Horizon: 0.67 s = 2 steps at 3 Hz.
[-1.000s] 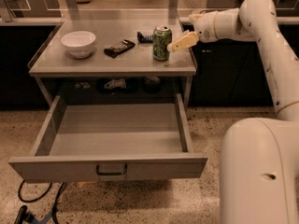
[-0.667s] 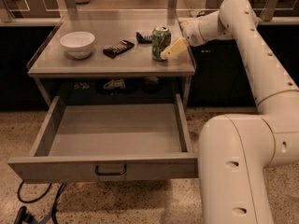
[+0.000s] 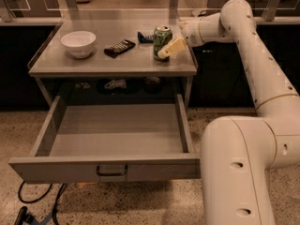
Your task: Place green can into top drawer
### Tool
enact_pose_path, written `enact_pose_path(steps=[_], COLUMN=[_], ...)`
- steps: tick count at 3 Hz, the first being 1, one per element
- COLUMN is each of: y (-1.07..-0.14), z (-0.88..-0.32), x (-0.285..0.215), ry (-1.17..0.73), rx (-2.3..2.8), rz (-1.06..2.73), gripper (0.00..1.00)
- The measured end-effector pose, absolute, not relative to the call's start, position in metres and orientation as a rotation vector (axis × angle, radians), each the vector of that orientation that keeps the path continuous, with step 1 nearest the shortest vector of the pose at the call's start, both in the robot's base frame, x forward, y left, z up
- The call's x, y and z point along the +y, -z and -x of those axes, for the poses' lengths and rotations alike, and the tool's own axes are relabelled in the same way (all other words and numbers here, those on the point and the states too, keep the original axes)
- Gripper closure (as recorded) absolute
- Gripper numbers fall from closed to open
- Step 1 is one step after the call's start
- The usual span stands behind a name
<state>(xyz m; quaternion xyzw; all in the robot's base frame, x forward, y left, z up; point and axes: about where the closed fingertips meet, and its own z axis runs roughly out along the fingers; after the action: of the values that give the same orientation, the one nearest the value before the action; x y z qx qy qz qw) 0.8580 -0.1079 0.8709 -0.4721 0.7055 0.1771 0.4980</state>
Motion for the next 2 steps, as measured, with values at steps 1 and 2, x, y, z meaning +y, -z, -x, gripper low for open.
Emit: enact_pose_path(steps=[1, 2], y=[-0.8635, -0.8635], z=[-0.8603, -0.8603], x=[-0.0953, -0.0953], ry=[-0.465, -0.465], rx=[1.688, 1.689], rz=[1.146, 1.146], gripper=[0.00, 0.00])
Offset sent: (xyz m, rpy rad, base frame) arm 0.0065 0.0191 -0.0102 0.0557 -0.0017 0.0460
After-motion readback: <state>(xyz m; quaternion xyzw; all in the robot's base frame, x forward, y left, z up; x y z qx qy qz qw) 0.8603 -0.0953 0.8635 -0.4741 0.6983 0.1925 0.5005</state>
